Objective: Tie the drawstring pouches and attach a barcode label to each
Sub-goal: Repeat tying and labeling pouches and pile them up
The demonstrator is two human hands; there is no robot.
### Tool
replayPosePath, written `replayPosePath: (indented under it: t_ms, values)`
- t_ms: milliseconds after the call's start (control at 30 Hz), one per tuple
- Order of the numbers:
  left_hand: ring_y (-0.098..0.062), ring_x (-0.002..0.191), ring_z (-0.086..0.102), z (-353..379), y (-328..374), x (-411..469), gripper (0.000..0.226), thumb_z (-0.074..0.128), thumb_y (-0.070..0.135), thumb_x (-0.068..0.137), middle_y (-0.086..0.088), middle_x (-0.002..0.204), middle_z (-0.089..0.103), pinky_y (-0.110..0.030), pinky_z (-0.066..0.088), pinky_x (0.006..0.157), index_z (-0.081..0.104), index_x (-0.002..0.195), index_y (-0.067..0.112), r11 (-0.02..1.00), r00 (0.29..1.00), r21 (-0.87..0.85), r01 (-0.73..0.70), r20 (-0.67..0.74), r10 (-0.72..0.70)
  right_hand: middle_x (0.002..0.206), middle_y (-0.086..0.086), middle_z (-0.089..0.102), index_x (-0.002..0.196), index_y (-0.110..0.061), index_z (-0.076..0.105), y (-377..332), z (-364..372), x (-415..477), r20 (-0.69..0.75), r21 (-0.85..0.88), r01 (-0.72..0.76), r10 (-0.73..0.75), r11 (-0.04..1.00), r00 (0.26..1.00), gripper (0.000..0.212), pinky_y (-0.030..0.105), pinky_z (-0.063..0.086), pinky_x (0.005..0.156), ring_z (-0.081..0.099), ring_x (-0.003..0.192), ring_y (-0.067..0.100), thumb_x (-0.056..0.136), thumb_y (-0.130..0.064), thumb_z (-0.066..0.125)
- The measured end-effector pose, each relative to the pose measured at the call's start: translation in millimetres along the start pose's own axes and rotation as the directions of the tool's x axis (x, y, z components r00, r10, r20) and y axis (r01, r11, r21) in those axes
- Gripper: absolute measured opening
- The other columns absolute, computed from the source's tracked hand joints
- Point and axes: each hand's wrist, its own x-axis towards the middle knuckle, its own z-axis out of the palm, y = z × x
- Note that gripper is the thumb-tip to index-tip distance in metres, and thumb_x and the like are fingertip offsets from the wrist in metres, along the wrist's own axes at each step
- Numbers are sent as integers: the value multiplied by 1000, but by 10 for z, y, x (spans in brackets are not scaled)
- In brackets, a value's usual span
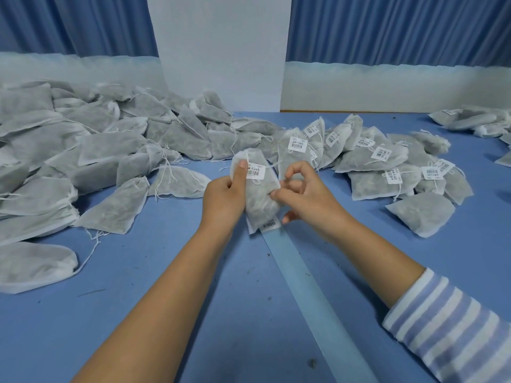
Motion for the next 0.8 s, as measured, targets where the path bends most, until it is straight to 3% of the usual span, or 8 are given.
replayPosePath:
  t_ms: [100, 233, 367, 400, 467, 533, 667, 800]
  values:
    - [-13, 63, 70, 31, 38, -12, 64, 45, 58, 97, 0, 70, 73, -30, 59, 64, 68, 80, 0, 947, 991, -293, 133, 55, -122, 67, -10, 62, 85, -21, 47, 87, -92, 89, -205, 81, 55, -37, 995, 978, 21, 20, 47, 46, 55, 59, 2, 93, -7, 62]
    - [-10, 55, 69, -64, 72, 60, 56, 39, 48, 103, 0, 64, 72, -21, 55, 53, 68, 82, 6, 892, 983, -419, 171, 5, -185, 86, 2, 60, 82, -20, 53, 291, -364, 235, -440, 40, 0, 17, 999, 898, 19, 19, 53, 56, 57, 68, 8, 95, -6, 57]
    - [-9, 55, 66, -131, 23, 64, 46, 37, 33, 105, 1, 65, 72, -18, 54, 52, 67, 79, 9, 906, 979, -379, 188, -5, -205, 96, -1, 63, 92, -24, 68, 440, -523, 359, -398, -110, -74, 24, 991, 917, 11, 27, 59, 75, 62, 77, 11, 93, -16, 61]
    - [-8, 55, 65, -136, 7, 73, 42, 38, 28, 105, -1, 69, 71, -17, 53, 52, 66, 80, 9, 909, 978, -372, 187, -14, -207, 103, -4, 65, 99, -27, 70, 462, -536, 380, -358, -225, -73, -13, 972, 934, 12, 28, 57, 82, 63, 81, 8, 90, -22, 66]
    - [-9, 52, 60, -136, -29, 109, 34, 41, 19, 101, -4, 74, 68, -16, 50, 49, 64, 80, 8, 909, 975, -371, 193, -35, -221, 115, -3, 61, 121, -28, 66, 515, -533, 411, -248, -546, -67, -85, 835, 965, 40, 27, 47, 96, 59, 99, 10, 82, -30, 74]
    - [-12, 54, 57, -141, -64, 143, 29, 42, 14, 98, -6, 76, 66, -19, 48, 51, 63, 79, 8, 920, 970, -336, 203, -55, -235, 114, 8, 61, 132, -19, 60, 572, -508, 447, -173, -720, -12, -163, 694, 971, 54, 27, 39, 98, 54, 111, 20, 81, -28, 77]
    - [-12, 60, 59, -198, -176, 202, 26, 43, 11, 94, -3, 78, 67, -27, 50, 64, 62, 76, 13, 963, 972, -205, 176, -119, -203, 107, 11, 67, 126, -14, 65, 591, -501, 528, -208, -774, 9, -267, 634, 941, 44, 32, 42, 90, 55, 111, 27, 85, -27, 74]
    - [-21, 76, 54, -343, -276, 264, 15, 51, 14, 89, 5, 74, 57, -30, 39, 66, 60, 77, 15, 977, 980, 200, 77, -195, -37, 111, 12, 56, 123, -17, 60, 602, -488, 561, -244, -809, -45, -265, 586, 933, 43, 26, 37, 79, 50, 108, 26, 85, -34, 71]
